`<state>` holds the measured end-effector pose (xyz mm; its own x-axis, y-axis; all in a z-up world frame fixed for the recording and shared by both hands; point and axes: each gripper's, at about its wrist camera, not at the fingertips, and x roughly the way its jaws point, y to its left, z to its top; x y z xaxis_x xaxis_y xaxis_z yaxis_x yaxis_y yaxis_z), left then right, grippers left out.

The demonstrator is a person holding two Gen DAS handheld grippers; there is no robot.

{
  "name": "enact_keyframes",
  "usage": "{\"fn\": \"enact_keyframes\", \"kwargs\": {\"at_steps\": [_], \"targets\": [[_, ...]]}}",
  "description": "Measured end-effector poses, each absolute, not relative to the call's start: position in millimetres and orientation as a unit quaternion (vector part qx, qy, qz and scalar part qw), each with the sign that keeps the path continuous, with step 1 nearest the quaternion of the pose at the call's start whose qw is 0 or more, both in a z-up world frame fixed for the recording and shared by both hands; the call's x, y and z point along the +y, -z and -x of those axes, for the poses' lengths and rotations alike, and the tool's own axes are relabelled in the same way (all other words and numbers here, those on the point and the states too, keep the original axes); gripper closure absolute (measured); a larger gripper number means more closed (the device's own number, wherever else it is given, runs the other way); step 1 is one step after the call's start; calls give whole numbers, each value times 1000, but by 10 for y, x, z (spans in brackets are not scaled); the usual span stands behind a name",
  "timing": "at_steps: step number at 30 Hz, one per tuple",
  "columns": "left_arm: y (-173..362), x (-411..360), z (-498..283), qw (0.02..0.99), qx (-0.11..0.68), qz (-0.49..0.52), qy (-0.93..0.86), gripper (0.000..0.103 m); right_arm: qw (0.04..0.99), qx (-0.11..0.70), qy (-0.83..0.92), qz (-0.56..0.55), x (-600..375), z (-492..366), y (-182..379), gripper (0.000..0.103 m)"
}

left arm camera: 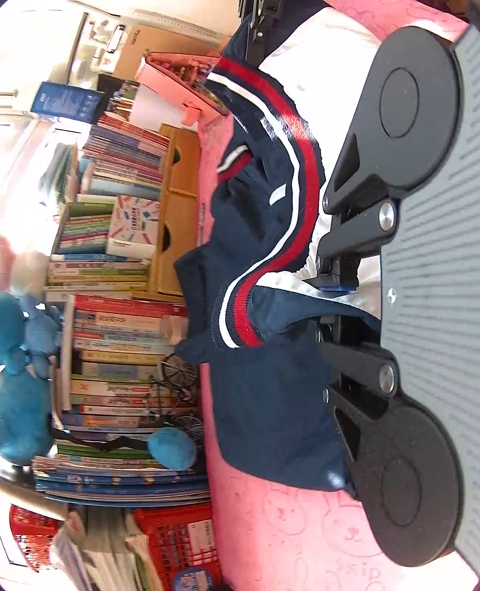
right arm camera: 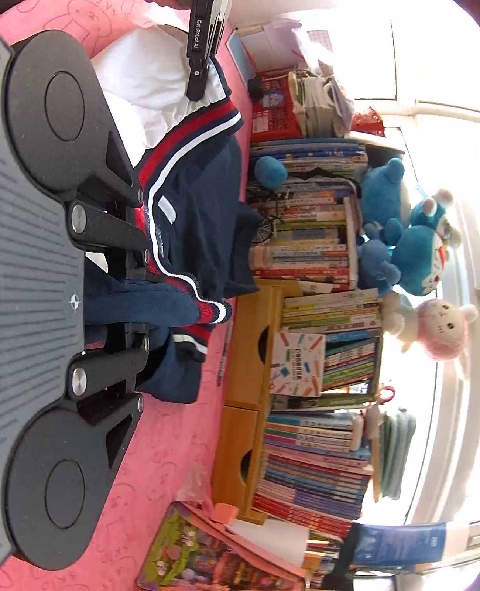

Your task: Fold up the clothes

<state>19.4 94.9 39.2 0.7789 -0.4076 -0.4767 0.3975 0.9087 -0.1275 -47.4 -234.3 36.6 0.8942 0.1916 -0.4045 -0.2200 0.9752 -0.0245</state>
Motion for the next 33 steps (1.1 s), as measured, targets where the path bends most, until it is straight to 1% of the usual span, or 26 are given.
{"fn": "enact_keyframes", "kwargs": {"at_steps": [3, 5, 6, 8, 11, 14, 16, 17, 18, 19, 20, 21, 22, 23, 24, 25, 26, 27, 28, 30, 32, 33], "targets": [[-757, 1125, -292, 964, 184, 40, 190, 96, 984, 134, -103, 62, -2232, 322, -740, 88], [-918, 1245, -430, 970, 153, 55, 182, 95, 987, 91, -103, 79, -2161, 174, -955, 88], [-938, 1228, -571, 973, 150, 42, 173, 94, 988, 76, -101, 89, -2103, 44, -1023, 87], [-966, 1194, -858, 977, 145, 16, 154, 92, 988, 76, -94, 99, -1999, -311, -1052, 85], [-696, 1011, -1380, 974, 189, -27, 124, 89, 984, 122, -79, 108, -1979, -965, -850, 84], [-284, 882, -1764, 960, 255, -45, 102, 88, 969, 208, -55, 118, -1966, -1619, -328, 84], [-32, 852, -1882, 952, 287, -61, 88, 83, 957, 265, -50, 107, -2012, -1899, 10, 83], [73, 848, -1921, 949, 297, -71, 83, 75, 950, 291, -48, 101, -2037, -2031, 175, 79], [124, 858, -1919, 948, 297, -79, 83, 70, 946, 306, -48, 96, -2074, -2094, 301, 63], [168, 872, -1911, 947, 297, -86, 83, 70, 942, 319, -49, 91, -2114, -2146, 410, 56], [166, 908, -1876, 948, 295, -86, 84, 66, 945, 313, -44, 83, -2175, -2094, 376, 42], [129, 950, -1848, 949, 293, -85, 81, 59, 948, 307, -39, 75, -2235, -2043, 341, 30], [83, 1004, -1801, 950, 292, -86, 74, 54, 951, 301, -35, 68, -2296, -1991, 306, 26], [28, 1092, -1706, 951, 288, -87, 67, 43, 953, 295, -30, 60, -2357, -1940, 271, 16], [-30, 1164, -1632, 953, 283, -88, 62, 36, 956, 288, -26, 52, -2417, -1888, 236, 9], [-71, 1242, -1554, 955, 279, -86, 58, 35, 958, 282, -22, 45, -2480, -1825, 199, 7], [-112, 1321, -1477, 956, 275, -84, 53, 33, 962, 270, -30, 40, -2562, -1655, 144, 2], [-153, 1399, -1400, 958, 270, -82, 49, 29, 964, 259, -39, 35, -2641, -1484, 90, 0], [-192, 1475, -1318, 960, 266, -80, 45, 27, 965, 255, -51, 31, -2698, -1311, 50, 0], [-231, 1581, -1109, 963, 252, -89, 45, 19, 961, 263, -82, 19, -2836, -977, 36, 1], [-231, 1650, -910, 964, 241, -109, 42, 15, 956, 274, -109, 3, -2964, -686, 91, 1], [-220, 1676, -843, 963, 242, -113, 39, 14, 952, 280, -121, -6, -3011, -575, 130, 1]]}}
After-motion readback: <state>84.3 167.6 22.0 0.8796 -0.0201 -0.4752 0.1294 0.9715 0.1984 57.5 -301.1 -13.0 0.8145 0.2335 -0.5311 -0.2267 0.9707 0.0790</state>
